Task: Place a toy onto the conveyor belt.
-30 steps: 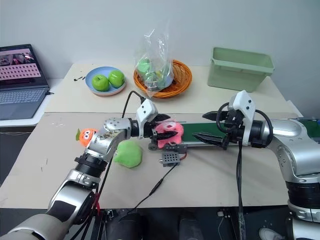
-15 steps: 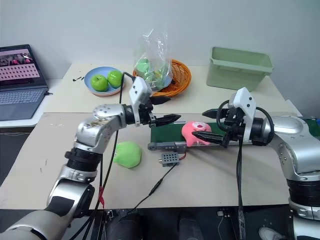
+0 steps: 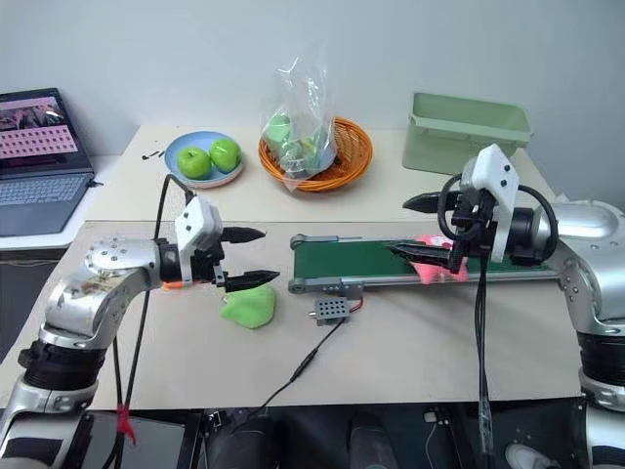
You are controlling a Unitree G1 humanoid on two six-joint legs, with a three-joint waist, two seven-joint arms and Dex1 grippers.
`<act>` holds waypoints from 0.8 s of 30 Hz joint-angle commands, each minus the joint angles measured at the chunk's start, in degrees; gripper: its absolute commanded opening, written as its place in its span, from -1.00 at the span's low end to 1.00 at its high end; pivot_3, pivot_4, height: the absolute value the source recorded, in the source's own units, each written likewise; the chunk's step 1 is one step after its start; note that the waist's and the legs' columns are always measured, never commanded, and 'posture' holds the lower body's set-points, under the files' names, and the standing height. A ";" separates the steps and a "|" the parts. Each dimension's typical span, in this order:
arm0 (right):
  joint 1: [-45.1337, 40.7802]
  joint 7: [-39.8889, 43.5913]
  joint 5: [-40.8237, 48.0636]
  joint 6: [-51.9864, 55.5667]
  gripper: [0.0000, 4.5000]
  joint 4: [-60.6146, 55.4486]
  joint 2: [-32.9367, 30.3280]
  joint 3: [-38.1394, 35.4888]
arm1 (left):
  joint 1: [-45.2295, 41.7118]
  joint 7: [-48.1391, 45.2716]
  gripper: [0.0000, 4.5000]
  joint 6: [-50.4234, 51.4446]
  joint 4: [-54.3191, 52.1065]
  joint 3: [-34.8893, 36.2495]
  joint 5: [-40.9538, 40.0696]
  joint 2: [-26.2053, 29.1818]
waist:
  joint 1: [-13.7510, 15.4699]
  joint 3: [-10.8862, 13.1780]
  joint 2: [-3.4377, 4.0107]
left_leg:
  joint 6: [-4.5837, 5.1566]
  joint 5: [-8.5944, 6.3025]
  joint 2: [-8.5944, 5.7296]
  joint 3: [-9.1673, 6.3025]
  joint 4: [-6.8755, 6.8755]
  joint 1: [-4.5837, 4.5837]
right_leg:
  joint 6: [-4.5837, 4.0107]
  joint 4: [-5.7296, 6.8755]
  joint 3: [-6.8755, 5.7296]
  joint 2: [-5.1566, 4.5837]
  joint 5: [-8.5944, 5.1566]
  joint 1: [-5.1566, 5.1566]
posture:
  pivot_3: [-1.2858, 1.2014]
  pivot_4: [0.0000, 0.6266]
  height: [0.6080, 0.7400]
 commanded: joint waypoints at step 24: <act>-12.97 7.61 -1.39 -2.87 1.00 9.97 6.47 6.22 | 0.67 17.64 0.99 9.67 -17.10 11.45 -12.04 -0.51 | 0.01 0.00 0.00 | 0.00 0.00 0.00 -0.02 -0.01 0.01 | -0.01 0.04 -0.02 -0.01 0.00 0.00 | 0.03 -0.52 1.00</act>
